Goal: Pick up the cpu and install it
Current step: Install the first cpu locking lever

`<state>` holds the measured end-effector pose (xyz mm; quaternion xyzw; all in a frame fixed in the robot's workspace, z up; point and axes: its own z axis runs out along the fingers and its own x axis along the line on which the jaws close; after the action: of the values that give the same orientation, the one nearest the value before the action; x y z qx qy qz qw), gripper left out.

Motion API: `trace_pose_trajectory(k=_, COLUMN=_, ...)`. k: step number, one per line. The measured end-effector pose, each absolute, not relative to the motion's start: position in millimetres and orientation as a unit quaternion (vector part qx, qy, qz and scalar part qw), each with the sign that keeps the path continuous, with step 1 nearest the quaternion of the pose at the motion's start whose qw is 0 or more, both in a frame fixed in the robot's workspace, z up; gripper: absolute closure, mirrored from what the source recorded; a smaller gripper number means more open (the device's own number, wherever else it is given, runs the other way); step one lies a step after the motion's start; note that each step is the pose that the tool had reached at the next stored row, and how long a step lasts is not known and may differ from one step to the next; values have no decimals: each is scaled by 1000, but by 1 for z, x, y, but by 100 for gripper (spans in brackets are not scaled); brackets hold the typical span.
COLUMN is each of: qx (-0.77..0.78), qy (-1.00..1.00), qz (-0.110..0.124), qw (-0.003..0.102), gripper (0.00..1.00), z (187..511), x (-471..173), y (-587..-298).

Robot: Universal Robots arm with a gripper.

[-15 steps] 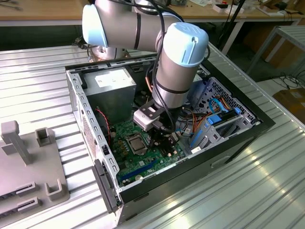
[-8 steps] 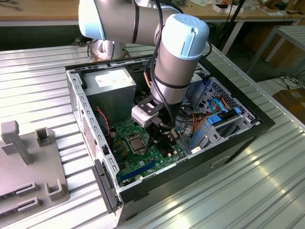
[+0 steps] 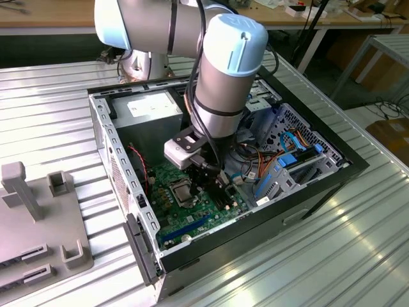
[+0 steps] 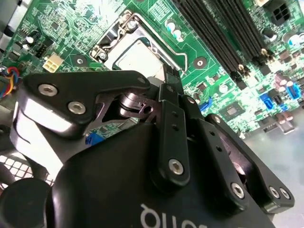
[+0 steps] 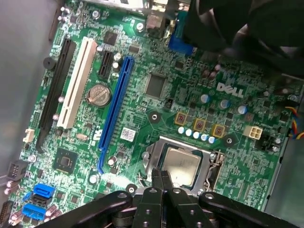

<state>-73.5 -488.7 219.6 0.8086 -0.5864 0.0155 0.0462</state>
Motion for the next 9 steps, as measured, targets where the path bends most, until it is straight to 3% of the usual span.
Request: trace_pose_trajectory(k=9, qx=791, qy=-610, qz=14, qw=47, gripper=89, z=224, x=-75, y=-488)
